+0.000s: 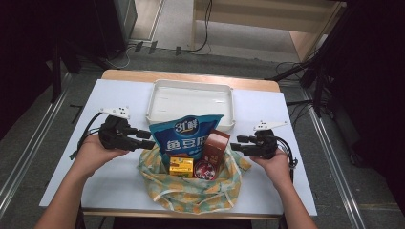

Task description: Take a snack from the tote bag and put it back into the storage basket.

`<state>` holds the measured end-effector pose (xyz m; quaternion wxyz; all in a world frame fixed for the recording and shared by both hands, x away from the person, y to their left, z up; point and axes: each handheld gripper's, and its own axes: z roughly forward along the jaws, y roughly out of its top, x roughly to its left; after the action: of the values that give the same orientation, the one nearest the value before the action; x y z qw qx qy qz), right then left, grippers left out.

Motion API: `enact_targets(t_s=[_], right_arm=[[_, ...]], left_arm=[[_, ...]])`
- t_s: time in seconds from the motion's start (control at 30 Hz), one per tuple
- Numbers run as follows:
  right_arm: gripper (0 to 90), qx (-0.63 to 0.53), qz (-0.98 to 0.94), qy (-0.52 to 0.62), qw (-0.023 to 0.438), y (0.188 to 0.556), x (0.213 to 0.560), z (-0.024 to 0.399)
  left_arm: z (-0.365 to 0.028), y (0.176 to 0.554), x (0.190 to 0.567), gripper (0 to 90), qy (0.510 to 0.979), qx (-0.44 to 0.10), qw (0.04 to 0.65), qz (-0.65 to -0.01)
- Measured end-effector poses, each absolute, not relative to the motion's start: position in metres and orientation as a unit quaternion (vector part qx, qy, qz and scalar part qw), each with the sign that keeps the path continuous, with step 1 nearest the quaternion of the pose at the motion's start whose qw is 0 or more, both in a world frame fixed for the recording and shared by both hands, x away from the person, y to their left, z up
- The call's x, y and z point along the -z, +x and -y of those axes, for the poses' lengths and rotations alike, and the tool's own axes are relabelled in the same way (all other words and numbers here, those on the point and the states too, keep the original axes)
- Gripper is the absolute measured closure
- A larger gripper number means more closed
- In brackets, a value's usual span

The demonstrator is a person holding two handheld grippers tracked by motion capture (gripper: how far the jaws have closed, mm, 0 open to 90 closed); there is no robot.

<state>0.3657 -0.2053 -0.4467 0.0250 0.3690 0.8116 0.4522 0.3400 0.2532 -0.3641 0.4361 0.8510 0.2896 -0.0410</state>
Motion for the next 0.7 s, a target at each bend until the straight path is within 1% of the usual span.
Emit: enact_targets(t_s=[0.17,0.23,0.47,0.7], right_arm=[[47.5,-0.446,-0.814,0.371,0.026,0.365,0.447,0.205],[47.4,-0.443,-0.815,0.372,0.027,0.366,0.448,0.205],[47.4,-0.444,-0.813,0.376,0.029,0.367,0.448,0.207],[47.4,-0.443,-0.814,0.375,0.029,0.366,0.448,0.207]], left_arm=[[-0.253,0.335,0.354,46.9,0.853,0.042,0.439,-0.279],[-0.253,0.333,0.351,46.9,0.853,0.032,0.439,-0.281],[-0.253,0.326,0.337,46.6,0.852,0.044,0.448,-0.269],[-0.247,0.318,0.324,46.4,0.856,0.040,0.449,-0.253]])
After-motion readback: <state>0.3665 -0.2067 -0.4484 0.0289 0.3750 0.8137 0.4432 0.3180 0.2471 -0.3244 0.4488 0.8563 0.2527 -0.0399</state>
